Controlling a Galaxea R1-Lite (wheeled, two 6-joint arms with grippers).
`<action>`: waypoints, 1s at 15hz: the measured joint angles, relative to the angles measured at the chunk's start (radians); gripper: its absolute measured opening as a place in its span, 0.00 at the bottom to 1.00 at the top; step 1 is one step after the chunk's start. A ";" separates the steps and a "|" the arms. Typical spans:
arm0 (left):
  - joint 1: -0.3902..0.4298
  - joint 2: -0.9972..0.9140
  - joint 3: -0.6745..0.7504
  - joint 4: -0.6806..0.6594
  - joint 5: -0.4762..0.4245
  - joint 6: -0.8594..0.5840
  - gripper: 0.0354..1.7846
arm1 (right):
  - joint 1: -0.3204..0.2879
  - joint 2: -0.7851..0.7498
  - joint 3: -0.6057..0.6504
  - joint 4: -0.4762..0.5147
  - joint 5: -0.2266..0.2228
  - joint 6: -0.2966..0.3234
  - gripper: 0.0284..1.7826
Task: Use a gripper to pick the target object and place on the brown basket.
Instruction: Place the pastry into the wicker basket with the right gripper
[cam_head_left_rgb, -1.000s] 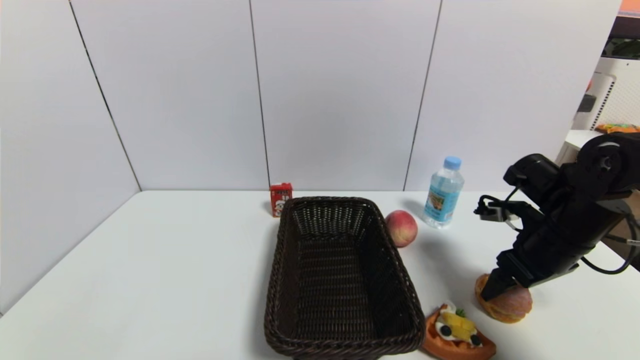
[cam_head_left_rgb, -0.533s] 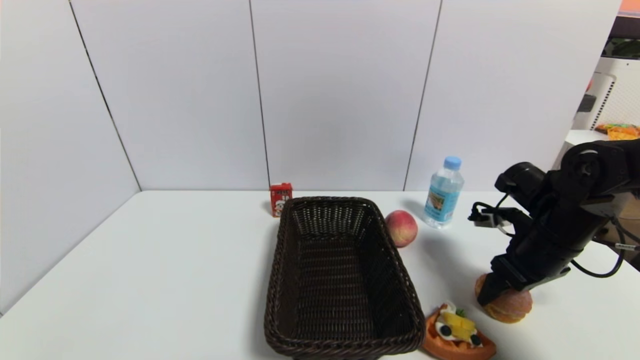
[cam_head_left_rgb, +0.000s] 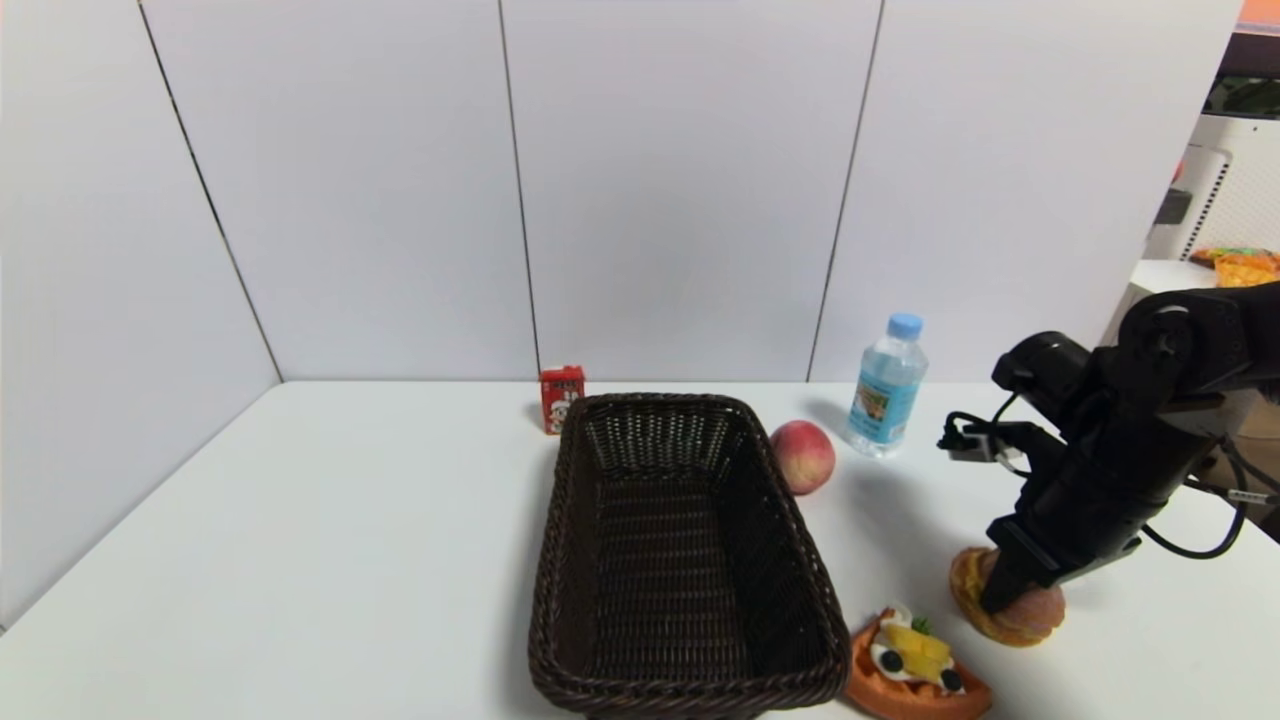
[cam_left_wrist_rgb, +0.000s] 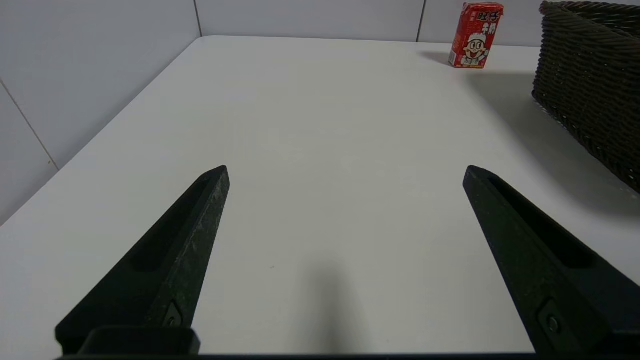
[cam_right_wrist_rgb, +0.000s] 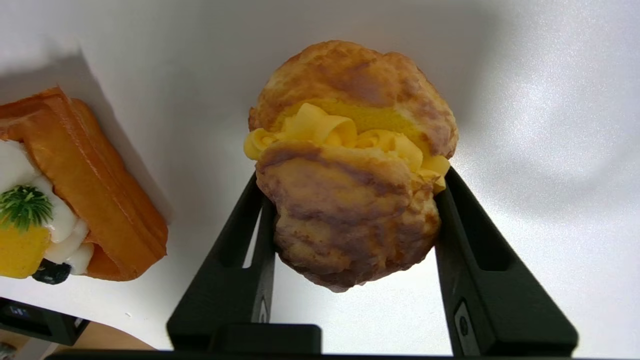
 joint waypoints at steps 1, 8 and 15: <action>0.000 0.000 0.000 0.000 0.000 0.000 0.94 | 0.000 0.000 0.000 0.000 0.001 0.000 0.46; 0.000 0.000 0.000 0.000 0.000 0.000 0.94 | -0.012 -0.073 -0.035 0.002 0.072 -0.010 0.46; 0.000 0.000 0.000 0.000 0.000 0.000 0.94 | 0.128 -0.223 -0.184 -0.013 0.206 -0.003 0.45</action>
